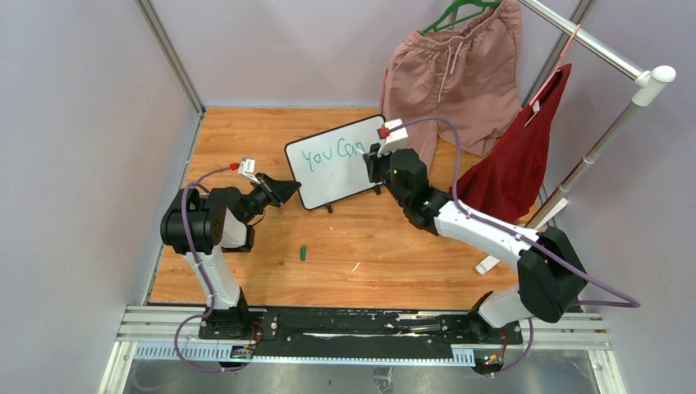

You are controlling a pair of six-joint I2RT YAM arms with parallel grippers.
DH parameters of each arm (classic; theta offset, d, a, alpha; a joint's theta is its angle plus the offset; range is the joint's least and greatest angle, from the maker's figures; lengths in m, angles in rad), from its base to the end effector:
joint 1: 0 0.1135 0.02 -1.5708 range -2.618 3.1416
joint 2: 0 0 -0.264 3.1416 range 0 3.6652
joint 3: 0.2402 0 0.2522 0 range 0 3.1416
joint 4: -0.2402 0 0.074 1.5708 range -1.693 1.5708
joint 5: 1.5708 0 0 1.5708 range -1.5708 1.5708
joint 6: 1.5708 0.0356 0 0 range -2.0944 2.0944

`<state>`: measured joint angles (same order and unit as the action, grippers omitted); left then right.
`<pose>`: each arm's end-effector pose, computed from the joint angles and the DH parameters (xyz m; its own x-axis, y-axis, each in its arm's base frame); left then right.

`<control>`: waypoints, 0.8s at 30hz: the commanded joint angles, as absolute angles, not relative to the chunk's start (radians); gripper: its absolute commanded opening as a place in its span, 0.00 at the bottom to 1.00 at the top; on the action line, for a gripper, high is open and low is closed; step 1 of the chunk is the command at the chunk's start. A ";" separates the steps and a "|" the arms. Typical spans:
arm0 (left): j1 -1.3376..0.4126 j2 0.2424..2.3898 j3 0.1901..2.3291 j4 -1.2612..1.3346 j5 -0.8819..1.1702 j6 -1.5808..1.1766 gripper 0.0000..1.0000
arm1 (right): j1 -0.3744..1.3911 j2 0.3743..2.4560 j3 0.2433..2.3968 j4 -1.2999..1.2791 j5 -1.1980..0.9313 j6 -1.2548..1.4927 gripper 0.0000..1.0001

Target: Write a sentence on the whiteboard

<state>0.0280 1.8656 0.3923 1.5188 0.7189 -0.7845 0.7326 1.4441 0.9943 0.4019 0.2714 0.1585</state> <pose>0.2815 -0.0156 0.1327 -0.4175 -0.5435 -0.7282 0.4826 0.5463 -0.6845 0.2603 0.2213 0.3177 -0.1054 0.1097 -0.9884 -0.4340 0.8891 0.1450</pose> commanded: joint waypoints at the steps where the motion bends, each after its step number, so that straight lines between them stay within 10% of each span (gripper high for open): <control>1: 0.028 1.879 0.382 1.557 0.697 -0.764 0.00 | 0.827 1.431 0.930 0.482 0.266 0.103 0.00; 24: 0.028 1.885 0.382 1.557 0.696 -0.764 0.00 | 0.994 1.583 0.868 0.720 0.339 0.006 0.00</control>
